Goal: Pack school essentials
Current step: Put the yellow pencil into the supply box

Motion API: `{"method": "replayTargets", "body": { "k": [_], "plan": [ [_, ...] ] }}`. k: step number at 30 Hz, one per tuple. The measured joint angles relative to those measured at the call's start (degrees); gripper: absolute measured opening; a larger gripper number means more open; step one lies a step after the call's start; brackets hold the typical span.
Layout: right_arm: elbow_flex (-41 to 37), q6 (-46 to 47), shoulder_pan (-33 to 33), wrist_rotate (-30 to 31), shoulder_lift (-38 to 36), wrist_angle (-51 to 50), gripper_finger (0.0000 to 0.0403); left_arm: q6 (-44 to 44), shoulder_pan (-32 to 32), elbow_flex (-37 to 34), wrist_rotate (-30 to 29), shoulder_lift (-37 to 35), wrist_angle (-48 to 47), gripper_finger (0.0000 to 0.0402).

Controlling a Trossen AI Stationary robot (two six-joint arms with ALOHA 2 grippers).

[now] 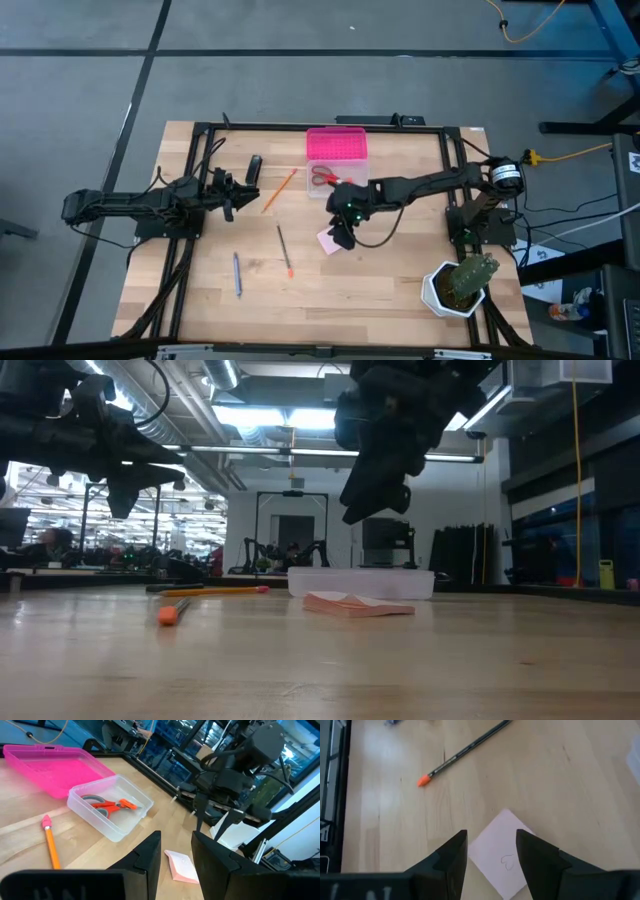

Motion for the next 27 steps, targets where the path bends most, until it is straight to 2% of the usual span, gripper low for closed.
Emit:
{"method": "replayTargets", "body": {
  "k": [15, 19, 23, 27],
  "plan": [
    [0.0, 0.2, 0.0, 5.6, 0.0, 0.0, 0.0169, 0.0, 0.0, 0.0, 2.0, 0.0, -0.1, 0.0103],
    [0.0, 5.1, 0.0, 7.0, 0.0, 0.4, 0.0169, 7.5, -0.5, 0.6, 0.8, 0.0, -3.0, 0.0103],
    [0.0, 7.6, 0.0, 5.2, 0.0, 0.4, 0.0169, 10.6, -1.4, 8.1, -1.9, 1.5, -10.3, 0.0103],
    [0.0, 6.8, -0.1, 5.5, 0.0, 0.4, 0.0169, 11.7, -2.3, 16.9, -5.5, 7.3, -21.6, 0.0103]
  ]
}}
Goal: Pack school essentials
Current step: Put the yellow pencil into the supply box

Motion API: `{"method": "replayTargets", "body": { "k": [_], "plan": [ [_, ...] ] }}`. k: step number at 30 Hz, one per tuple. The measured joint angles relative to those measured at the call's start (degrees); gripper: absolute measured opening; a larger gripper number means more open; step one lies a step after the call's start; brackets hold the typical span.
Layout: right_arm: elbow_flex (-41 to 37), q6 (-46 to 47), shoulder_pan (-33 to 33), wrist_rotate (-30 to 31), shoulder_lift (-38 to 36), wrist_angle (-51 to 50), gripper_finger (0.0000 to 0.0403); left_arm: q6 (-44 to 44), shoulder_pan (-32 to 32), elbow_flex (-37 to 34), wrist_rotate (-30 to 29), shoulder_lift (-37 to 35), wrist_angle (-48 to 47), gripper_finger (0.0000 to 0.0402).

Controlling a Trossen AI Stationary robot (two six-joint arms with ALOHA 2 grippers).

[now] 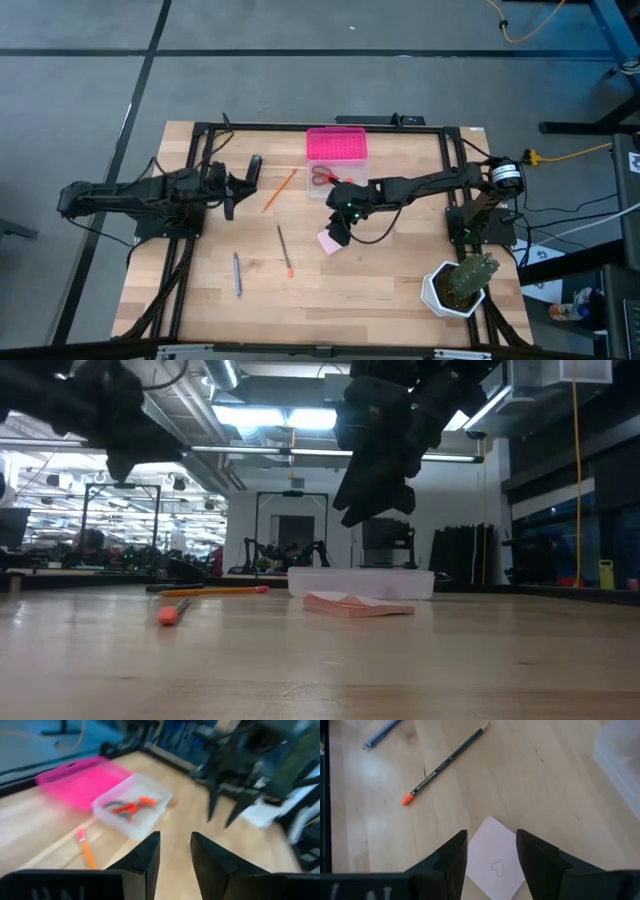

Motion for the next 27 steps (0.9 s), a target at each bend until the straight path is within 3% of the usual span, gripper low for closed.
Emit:
{"method": "replayTargets", "body": {
  "k": [3, 9, 14, 16, 21, 27],
  "plan": [
    [0.0, -0.7, -0.4, 0.0, 0.0, 0.0, 0.0169, -2.0, -0.2, 4.3, -2.5, 6.5, -4.9, 0.0103],
    [0.0, 3.0, -1.2, -0.8, 0.0, 0.0, 0.0169, -13.4, -0.2, 8.9, -1.8, 23.2, -7.8, 0.0103],
    [0.0, 11.0, -2.0, -13.0, 0.0, 0.0, 0.0169, -17.6, 1.3, 13.3, 2.4, 37.8, -9.1, 0.0103],
    [0.0, 11.5, -2.0, -15.2, 0.0, 0.0, 0.0169, -17.6, 2.1, 15.0, 4.1, 42.9, -9.3, 0.0103],
    [0.0, 11.4, -2.0, -13.3, -1.9, -0.3, 0.0169, -17.6, 4.7, 20.0, 4.5, 52.1, -13.3, 0.0103],
    [0.1, 7.1, -2.1, -5.8, -10.9, -2.5, 0.0169, -13.6, 8.3, 26.5, 6.5, 58.7, -17.9, 0.0103]
  ]
}}
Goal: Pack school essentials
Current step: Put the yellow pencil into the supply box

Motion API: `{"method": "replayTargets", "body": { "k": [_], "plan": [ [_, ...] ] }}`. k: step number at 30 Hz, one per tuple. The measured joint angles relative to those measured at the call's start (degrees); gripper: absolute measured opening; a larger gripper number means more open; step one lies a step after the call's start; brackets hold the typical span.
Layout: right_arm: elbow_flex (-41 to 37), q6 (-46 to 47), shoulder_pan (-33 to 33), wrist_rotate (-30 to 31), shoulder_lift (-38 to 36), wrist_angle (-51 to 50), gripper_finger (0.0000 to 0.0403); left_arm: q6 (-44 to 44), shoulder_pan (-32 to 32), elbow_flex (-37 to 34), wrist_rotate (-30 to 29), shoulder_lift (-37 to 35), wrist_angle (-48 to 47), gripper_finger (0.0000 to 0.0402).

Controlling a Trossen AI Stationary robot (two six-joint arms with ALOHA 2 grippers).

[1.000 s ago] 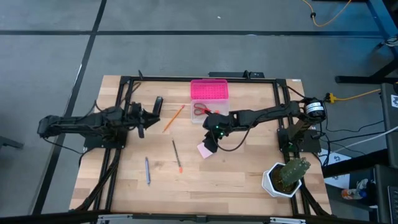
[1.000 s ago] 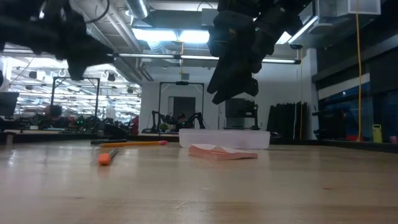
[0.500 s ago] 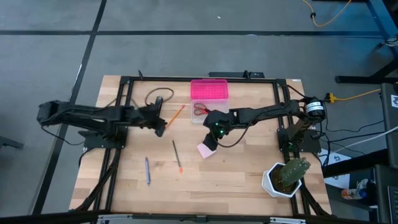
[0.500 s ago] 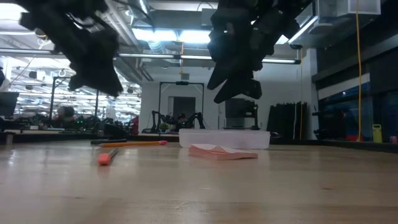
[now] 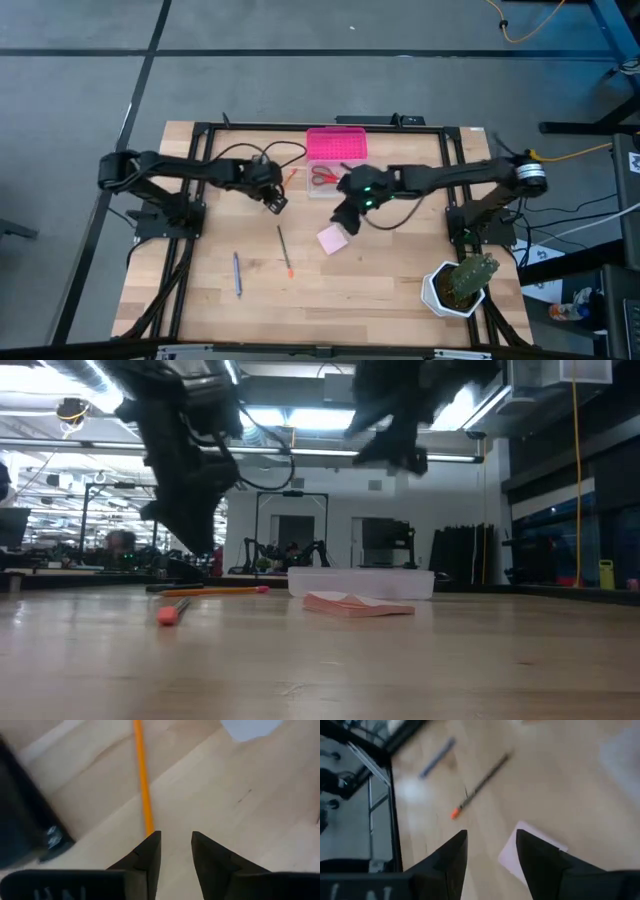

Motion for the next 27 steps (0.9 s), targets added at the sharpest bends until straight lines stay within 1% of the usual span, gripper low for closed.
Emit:
{"method": "replayTargets", "body": {
  "k": [2, 7, 11, 16, 22, 27],
  "plan": [
    [0.0, -1.6, 0.0, 3.4, -3.9, -1.5, 0.0169, 1.7, 0.6, 1.5, 0.6, 2.5, -0.4, 0.0103],
    [0.0, -3.3, 0.0, 12.6, -12.7, -4.7, 0.0169, 1.8, 3.1, 4.0, 0.0, 8.3, -0.6, 0.0103],
    [0.0, -3.3, 0.0, 16.3, -17.5, -5.3, 0.0169, 1.9, 5.2, 6.9, -0.2, 12.3, -0.4, 0.0103],
    [0.0, -3.7, 0.0, 18.6, -20.3, -6.3, 0.0169, 5.7, 7.8, 12.0, -0.5, 16.3, -0.4, 0.0103],
    [0.0, -3.4, 0.0, 19.4, -20.5, -10.1, 0.0169, 10.5, 10.2, 18.2, -0.6, 21.8, -0.5, 0.0103],
    [-0.1, -3.2, 0.0, 19.4, -20.2, -12.2, 0.0169, 11.0, 11.9, 20.8, -2.0, 25.2, -2.1, 0.0103]
  ]
}}
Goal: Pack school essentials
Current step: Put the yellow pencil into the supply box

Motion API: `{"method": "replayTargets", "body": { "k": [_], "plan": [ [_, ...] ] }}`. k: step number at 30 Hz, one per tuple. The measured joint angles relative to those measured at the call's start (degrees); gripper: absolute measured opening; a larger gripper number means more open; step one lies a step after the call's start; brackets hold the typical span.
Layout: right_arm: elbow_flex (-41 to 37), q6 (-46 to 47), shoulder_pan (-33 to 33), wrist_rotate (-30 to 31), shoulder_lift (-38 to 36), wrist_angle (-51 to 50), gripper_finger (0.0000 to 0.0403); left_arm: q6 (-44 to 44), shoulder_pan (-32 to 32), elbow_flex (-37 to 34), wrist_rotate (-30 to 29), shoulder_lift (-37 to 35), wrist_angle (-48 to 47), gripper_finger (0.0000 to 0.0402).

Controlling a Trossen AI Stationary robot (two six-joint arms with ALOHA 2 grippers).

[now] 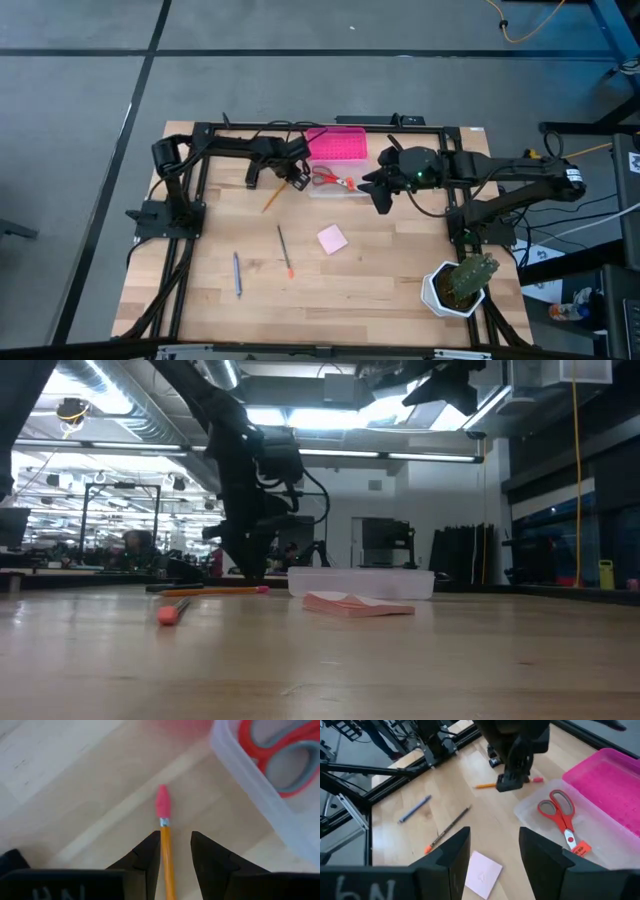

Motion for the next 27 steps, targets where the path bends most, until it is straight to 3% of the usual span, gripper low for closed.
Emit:
{"method": "replayTargets", "body": {
  "k": [11, 27],
  "plan": [
    [0.0, -3.1, 0.0, 0.0, 0.0, -0.6, 0.0169, 3.1, 2.7, 0.1, 2.5, 0.3, 0.1, 0.0103],
    [0.0, 0.0, 0.0, 0.0, 0.0, -0.6, 0.0169, 3.5, 2.1, 0.4, 1.4, 4.0, 0.6, 0.0103]
  ]
}}
